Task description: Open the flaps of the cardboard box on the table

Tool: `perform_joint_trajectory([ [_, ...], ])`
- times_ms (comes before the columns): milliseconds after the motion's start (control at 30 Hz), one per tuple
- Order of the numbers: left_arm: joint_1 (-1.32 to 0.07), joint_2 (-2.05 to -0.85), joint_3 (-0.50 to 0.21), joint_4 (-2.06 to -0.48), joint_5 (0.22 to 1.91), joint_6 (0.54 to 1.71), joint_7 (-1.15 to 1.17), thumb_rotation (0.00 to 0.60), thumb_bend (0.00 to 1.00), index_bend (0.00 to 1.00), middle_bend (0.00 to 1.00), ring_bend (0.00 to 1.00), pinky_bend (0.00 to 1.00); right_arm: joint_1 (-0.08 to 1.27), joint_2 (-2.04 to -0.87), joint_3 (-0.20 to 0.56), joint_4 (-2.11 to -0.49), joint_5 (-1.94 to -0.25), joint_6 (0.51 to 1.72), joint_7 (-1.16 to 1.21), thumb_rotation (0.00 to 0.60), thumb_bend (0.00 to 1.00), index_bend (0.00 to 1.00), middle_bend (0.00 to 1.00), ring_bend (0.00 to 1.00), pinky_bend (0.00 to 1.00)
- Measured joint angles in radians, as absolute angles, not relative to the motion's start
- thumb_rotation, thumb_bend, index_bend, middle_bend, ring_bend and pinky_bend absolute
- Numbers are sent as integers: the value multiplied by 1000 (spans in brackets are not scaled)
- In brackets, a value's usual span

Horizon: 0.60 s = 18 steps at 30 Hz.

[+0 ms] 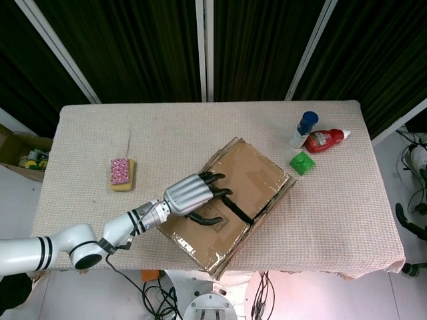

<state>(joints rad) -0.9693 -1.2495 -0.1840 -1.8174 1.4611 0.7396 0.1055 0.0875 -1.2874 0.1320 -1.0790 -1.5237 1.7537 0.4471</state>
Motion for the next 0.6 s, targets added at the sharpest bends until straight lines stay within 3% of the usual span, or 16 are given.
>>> perform_joint_trajectory([
  [333,-985,-1158,-225,-1937,1374,737,112,0,270,166,590,100,201,89,-1293,146,-1074,-1531,1760,454,600,350,0,0,0,0],
  [600,-989,-1018,-255,-2072,1269,703,69,0,265,104,637,101,200,89,-1295,154,-1074,-1541,1773,451,600,350,0,0,0,0],
])
